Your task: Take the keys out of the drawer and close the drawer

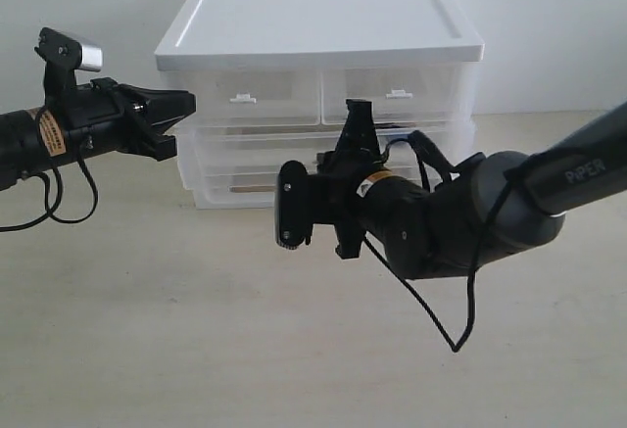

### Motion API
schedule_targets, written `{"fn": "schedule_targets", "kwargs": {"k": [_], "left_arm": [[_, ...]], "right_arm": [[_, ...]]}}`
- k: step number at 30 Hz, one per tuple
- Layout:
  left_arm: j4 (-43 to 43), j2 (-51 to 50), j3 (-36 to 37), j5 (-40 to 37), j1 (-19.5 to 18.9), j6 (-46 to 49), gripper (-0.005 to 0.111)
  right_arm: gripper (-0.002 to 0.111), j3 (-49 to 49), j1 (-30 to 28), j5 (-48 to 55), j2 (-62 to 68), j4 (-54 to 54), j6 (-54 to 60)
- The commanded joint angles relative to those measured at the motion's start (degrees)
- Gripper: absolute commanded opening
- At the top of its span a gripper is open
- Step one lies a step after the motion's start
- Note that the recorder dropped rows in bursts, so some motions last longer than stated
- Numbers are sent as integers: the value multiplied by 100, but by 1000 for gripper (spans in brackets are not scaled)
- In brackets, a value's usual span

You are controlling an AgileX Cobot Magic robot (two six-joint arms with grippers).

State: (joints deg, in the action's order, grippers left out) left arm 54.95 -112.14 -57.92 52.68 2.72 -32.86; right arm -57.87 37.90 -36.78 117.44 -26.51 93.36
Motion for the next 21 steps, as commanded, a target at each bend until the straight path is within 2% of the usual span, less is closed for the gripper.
{"fn": "schedule_targets", "kwargs": {"k": [1, 14, 19, 21], "left_arm": [[-72, -18, -44, -3, 22, -66, 4], [-72, -18, -44, -3, 22, -158, 4], [-30, -18, -44, -3, 22, -186, 4], [-30, -18, -44, -3, 22, -186, 4]], "right_arm": [[0, 498, 52, 526, -123, -291, -70], [0, 524, 855, 565, -315, -844, -286], [1, 524, 771, 854, -966, -1628, -350], [7, 524, 701, 1306, -1310, -1690, -347]]}}
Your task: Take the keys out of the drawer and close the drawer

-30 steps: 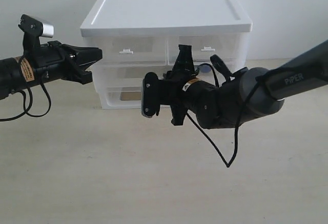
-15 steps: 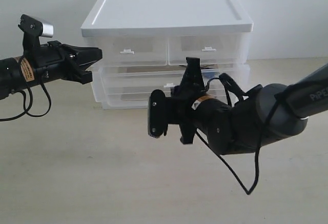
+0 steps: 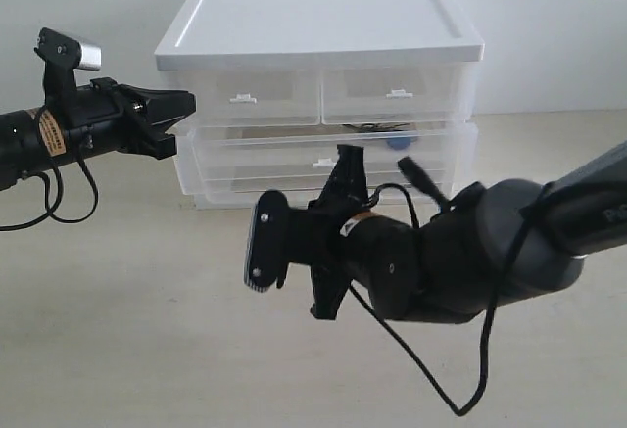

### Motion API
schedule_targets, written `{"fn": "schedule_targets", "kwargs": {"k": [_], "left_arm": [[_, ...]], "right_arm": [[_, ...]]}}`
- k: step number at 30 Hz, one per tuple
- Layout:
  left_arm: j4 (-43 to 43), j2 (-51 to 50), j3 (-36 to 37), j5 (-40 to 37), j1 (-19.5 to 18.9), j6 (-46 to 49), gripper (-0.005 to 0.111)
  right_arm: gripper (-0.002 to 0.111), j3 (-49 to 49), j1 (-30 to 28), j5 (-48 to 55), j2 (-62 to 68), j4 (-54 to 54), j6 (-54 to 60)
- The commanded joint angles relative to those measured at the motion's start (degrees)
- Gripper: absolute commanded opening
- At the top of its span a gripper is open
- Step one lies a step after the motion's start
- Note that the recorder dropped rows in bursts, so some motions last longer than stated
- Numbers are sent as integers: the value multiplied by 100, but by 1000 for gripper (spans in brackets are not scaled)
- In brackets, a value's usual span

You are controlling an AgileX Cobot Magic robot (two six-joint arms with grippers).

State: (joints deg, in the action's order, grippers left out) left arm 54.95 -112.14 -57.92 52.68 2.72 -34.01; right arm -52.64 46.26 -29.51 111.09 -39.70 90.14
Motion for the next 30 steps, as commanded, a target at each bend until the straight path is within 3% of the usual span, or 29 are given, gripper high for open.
{"fn": "schedule_targets", "kwargs": {"k": [1, 4, 6, 8, 12, 14, 17, 19, 24, 30], "left_arm": [[-30, -18, -44, -3, 22, -71, 4], [-30, -18, -44, -3, 22, -71, 4], [-30, -18, -44, -3, 22, -71, 4], [5, -18, -44, -3, 22, -84, 4], [5, -18, -44, -3, 22, -84, 4], [15, -18, -44, -3, 22, -84, 4], [43, -18, -44, -3, 22, -106, 4], [51, -18, -44, -3, 22, -107, 4], [51, -18, -44, -3, 22, -107, 4], [142, -18, -44, -3, 22, -107, 4]], "right_arm": [[14, -9, -180, 784, -864, -426, -63], [40, -53, -287, 1103, -1346, -748, -90], [49, -232, -449, 1440, -1595, -1255, -15], [48, -524, -717, 2128, -1676, -1637, 271], [44, -1246, -1408, 4475, -1515, -1607, 101], [44, -1586, -1592, 5058, -1354, -517, -814], [44, -2218, -1658, 5722, -1085, 2331, -3180], [44, -2610, -1646, 6115, -892, 3632, -4345], [44, -3233, -1646, 6720, -425, 4276, -4389], [44, -3266, -1646, 6210, -194, 4743, -4307]]}}
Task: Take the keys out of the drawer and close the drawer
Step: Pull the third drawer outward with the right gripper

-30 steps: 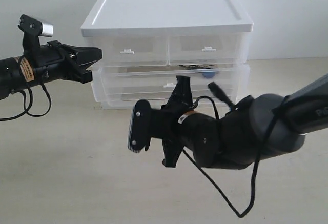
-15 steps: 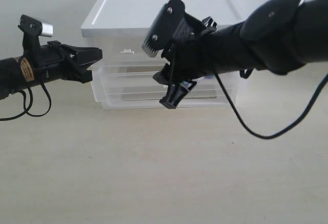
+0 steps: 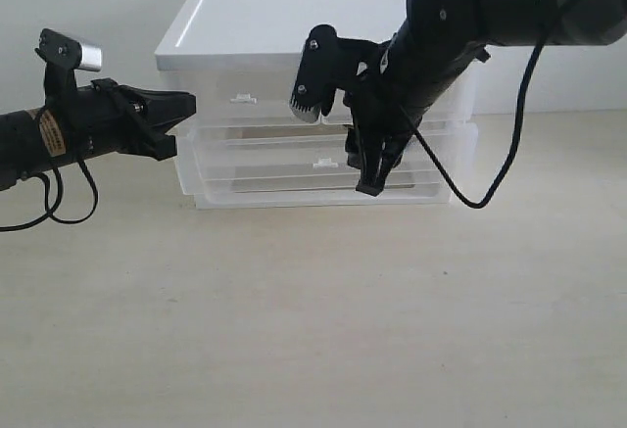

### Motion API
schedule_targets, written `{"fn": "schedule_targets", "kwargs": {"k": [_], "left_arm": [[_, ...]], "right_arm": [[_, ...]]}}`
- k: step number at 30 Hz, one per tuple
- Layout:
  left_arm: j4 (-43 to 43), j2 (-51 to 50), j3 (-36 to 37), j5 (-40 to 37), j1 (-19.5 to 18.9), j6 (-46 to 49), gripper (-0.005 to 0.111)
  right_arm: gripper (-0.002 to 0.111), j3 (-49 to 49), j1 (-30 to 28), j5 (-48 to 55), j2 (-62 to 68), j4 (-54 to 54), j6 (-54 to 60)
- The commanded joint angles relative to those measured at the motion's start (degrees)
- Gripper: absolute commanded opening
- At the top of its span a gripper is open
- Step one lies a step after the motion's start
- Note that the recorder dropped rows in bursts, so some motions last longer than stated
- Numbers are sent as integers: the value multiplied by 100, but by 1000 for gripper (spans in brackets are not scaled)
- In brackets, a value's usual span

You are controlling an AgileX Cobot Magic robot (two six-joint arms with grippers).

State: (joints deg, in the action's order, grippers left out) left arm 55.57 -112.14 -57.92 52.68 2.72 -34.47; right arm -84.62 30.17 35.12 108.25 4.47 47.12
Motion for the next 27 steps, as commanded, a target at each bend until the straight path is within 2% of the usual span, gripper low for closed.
{"fn": "schedule_targets", "kwargs": {"k": [1, 13, 16, 19, 27], "left_arm": [[80, -18, -44, -3, 22, -60, 4], [78, -18, -44, -3, 22, -41, 4], [78, -18, -44, -3, 22, -41, 4], [78, -18, -44, -3, 22, -35, 4], [78, -18, -44, -3, 22, 28, 4]], "right_arm": [[44, -68, -37, -304, 105, 383, -4], [43, -68, -37, -478, 594, 442, 112], [28, -68, -37, -321, 595, 442, 208], [0, -68, -37, -83, 556, 442, 443], [0, -68, -37, 809, 314, 400, 767]]}}
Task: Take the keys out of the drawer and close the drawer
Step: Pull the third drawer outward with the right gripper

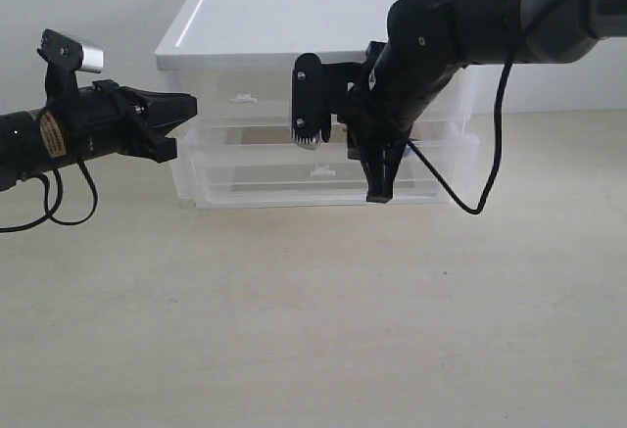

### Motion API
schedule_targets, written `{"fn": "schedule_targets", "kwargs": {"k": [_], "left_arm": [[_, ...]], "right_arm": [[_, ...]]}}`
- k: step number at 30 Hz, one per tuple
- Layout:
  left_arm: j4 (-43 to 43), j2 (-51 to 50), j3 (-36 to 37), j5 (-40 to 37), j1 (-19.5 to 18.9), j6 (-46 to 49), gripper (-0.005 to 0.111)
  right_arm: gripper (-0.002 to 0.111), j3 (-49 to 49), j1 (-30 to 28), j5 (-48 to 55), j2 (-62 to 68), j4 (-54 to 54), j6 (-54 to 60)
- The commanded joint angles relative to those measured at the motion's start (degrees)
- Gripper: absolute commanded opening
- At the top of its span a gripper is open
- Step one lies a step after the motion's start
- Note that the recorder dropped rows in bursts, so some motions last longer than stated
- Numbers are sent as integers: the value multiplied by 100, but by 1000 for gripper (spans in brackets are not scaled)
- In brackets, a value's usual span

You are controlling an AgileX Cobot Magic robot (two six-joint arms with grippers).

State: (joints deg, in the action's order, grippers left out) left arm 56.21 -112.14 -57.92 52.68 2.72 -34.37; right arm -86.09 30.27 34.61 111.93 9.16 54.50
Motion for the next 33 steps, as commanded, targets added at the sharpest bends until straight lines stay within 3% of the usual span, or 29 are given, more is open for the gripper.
{"fn": "schedule_targets", "kwargs": {"k": [1, 14, 24, 26, 30, 32, 33], "left_arm": [[14, -18, -44, -3, 22, 18, 4], [14, -18, -44, -3, 22, 18, 4], [14, -18, -44, 20, 22, 16, 4], [14, -18, -44, 20, 22, 16, 4], [14, -18, -44, 20, 22, 16, 4], [14, -18, -44, 20, 22, 16, 4], [14, -18, -44, 20, 22, 16, 4]], "right_arm": [[0, 78, -36, 1116, -143, -91, 178], [0, 78, 128, 2292, -401, -662, 413], [1, 78, 128, 1792, -401, -739, -7], [9, 78, 128, 1749, -401, -739, -156], [44, 78, 128, 1625, -401, -739, -418], [51, 78, 150, 1775, -401, -739, -479], [50, 78, 176, 1880, -401, -739, -497]]}}
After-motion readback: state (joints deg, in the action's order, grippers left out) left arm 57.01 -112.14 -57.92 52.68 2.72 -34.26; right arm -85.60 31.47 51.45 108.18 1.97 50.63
